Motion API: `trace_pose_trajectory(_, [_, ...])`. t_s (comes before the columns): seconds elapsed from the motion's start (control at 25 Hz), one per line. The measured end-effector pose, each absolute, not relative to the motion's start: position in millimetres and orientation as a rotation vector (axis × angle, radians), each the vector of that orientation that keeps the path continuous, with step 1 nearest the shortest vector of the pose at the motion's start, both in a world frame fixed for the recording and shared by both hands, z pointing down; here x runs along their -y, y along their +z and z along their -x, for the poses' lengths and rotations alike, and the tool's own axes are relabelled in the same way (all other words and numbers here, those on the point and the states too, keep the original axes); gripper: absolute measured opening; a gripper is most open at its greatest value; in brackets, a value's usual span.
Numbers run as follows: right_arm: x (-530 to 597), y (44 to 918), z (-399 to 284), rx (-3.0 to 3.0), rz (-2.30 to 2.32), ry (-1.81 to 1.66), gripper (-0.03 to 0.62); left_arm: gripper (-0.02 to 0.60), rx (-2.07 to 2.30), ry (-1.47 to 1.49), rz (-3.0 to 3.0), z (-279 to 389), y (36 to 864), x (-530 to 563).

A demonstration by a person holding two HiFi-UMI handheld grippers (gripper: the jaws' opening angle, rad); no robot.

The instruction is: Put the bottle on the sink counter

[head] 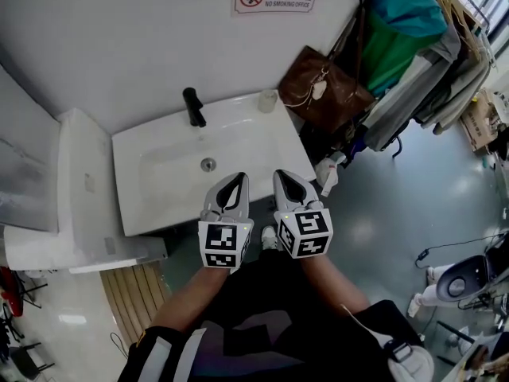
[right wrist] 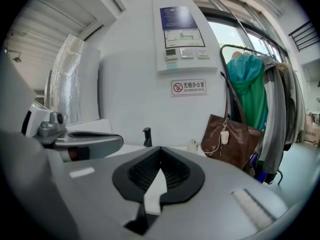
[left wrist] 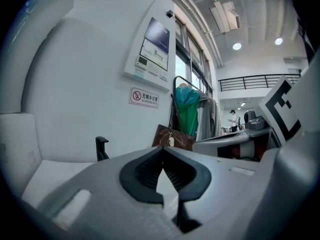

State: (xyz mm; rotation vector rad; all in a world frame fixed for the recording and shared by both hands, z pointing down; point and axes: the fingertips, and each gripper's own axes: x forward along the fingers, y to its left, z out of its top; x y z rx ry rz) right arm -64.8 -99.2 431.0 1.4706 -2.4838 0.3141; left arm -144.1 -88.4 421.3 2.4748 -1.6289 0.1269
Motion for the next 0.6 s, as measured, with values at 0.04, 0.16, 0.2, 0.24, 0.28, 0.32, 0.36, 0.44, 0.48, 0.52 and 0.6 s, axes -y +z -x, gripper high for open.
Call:
trace_pose_trajectory(0.04, [95, 430, 62, 2.482, -1.467, 0.311, 0.000, 0.003, 1.640, 0.128, -2.478, 143, 418, 85])
trace_pose_trajectory(0.16, [83, 427, 54, 2.483, -1.452, 0.307, 0.000, 0.003, 1.658, 0.117, -2.480, 138, 412, 74])
trace_pose_trajectory(0.2, [79, 425, 51, 2.487, -1.446, 0.306, 0.000, 0.003, 1.655, 0.111, -2.477, 135, 411, 70])
trace_pose_trajectory(0.24, [75, 424, 48, 2.493, -1.438, 0.305, 0.000, 0.003, 1.652, 0.110, -2.473, 132, 411, 66])
trace_pose_trajectory(0.28, [70, 422, 45, 2.500, -1.429, 0.302, 0.000, 0.003, 1.651, 0.111, -2.468, 130, 411, 62])
trace_pose_trajectory(0.32, [65, 421, 42, 2.506, -1.417, 0.296, 0.000, 0.003, 1.653, 0.113, -2.463, 127, 411, 58])
trace_pose_trajectory(0.36, [61, 420, 38, 2.512, -1.402, 0.289, 0.000, 0.003, 1.656, 0.116, -2.458, 122, 411, 55])
trace_pose_trajectory(0.44, [55, 420, 26, 2.520, -1.373, 0.277, 0.000, 0.003, 1.664, 0.119, -2.448, 109, 410, 50])
trace_pose_trajectory(0.48, [53, 420, 18, 2.522, -1.360, 0.276, 0.000, 0.003, 1.667, 0.120, -2.444, 101, 410, 48])
trace_pose_trajectory(0.52, [51, 420, 10, 2.524, -1.350, 0.278, 0.000, 0.003, 1.669, 0.123, -2.439, 92, 410, 46])
trace_pose_trajectory(0.6, [48, 421, -7, 2.528, -1.337, 0.284, 0.000, 0.003, 1.667, 0.131, -2.437, 73, 410, 43])
